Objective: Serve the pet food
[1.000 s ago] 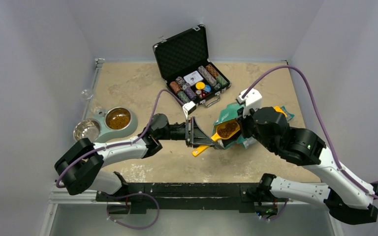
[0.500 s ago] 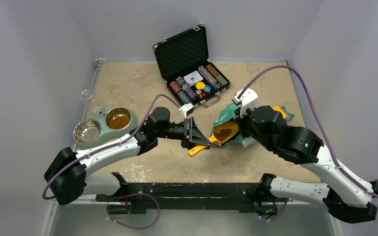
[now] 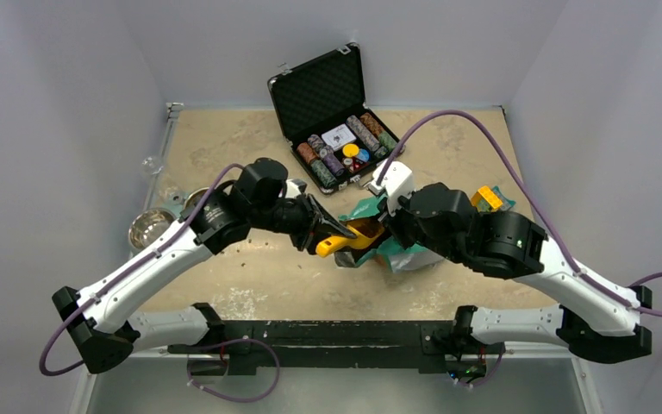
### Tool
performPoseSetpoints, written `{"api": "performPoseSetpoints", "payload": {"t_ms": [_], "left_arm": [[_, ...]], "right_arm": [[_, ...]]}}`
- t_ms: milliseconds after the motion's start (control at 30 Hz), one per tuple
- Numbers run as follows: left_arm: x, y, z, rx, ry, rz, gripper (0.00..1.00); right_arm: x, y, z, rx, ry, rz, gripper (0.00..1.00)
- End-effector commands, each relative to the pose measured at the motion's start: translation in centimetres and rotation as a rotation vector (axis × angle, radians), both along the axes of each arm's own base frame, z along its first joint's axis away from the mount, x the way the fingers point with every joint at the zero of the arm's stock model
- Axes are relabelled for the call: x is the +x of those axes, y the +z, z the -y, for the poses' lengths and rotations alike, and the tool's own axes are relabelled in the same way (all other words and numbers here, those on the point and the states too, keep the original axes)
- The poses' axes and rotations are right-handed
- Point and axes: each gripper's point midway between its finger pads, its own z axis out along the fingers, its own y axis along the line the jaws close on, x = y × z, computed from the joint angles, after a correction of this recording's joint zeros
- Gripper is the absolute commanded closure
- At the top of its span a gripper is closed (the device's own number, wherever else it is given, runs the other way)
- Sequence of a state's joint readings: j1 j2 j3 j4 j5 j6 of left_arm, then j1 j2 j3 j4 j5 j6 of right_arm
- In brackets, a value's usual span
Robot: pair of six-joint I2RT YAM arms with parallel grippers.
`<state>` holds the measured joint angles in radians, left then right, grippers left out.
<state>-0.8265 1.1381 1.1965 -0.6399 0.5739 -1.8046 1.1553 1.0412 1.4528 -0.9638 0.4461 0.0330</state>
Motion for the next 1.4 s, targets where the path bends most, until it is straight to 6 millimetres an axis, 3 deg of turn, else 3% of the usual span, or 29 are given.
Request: {"api": "performPoseSetpoints", "payload": {"t_ms": [0,167,267,400,500,533,600,667,767,800,867,1033,1367], "left_arm": [[1.4,-2.6,-0.4,0.175,0.107,-0.143,1.0],[2.9,-6.2,1.1,0.253,0.139,-0.216,1.0],[3.9,-11.7,2.4,0.377,0.118,-0.291,1.0],[4.6,-19.7,4.0,0.493,0.034,-0.325,1.0],[6.0,-22.3,5.9,0.424,-0.036,-0.217,1.0],[6.5,-22.3,6.8,0.365,-0.063,-0.143,1.0],[6.9,-22.3,6.4,0.356,-0.119,-0.018,1.0],[7.7,-21.0,7.1,0.258,-0.164,0.168,1.0],[7.6,-19.0,6.6,0.146,-0.216,0.414,1.0],[7.7,-17.1,7.1,0.067,-0.226,0.503,1.0],[6.3,-15.3,7.1,-0.069,-0.263,0.581,1.0],[3.8,-12.9,6.1,-0.289,-0.259,0.637,1.0],[2.4,-10.7,3.8,-0.486,-0.191,0.681,1.0]], "right_arm": [[-1.3,11.3,-2.4,0.426,0.097,0.131,1.0],[-1.3,9.3,-0.8,0.437,0.038,0.112,1.0],[-0.9,7.7,0.5,0.436,-0.033,0.101,1.0],[0.4,4.0,1.6,0.39,-0.15,0.065,1.0],[0.8,2.7,2.1,0.381,-0.196,0.047,1.0],[1.0,2.4,2.3,0.375,-0.203,0.044,1.0],[1.3,1.9,2.9,0.357,-0.232,0.039,1.0],[1.7,1.3,3.4,0.337,-0.254,0.037,1.0],[1.9,0.9,3.9,0.323,-0.268,0.033,1.0],[1.9,0.9,4.0,0.321,-0.269,0.032,1.0],[2.0,0.7,3.9,0.308,-0.267,0.03,1.0],[2.4,0.6,3.7,0.284,-0.27,0.034,1.0],[2.7,0.4,6.1,0.251,-0.347,0.068,1.0]]}}
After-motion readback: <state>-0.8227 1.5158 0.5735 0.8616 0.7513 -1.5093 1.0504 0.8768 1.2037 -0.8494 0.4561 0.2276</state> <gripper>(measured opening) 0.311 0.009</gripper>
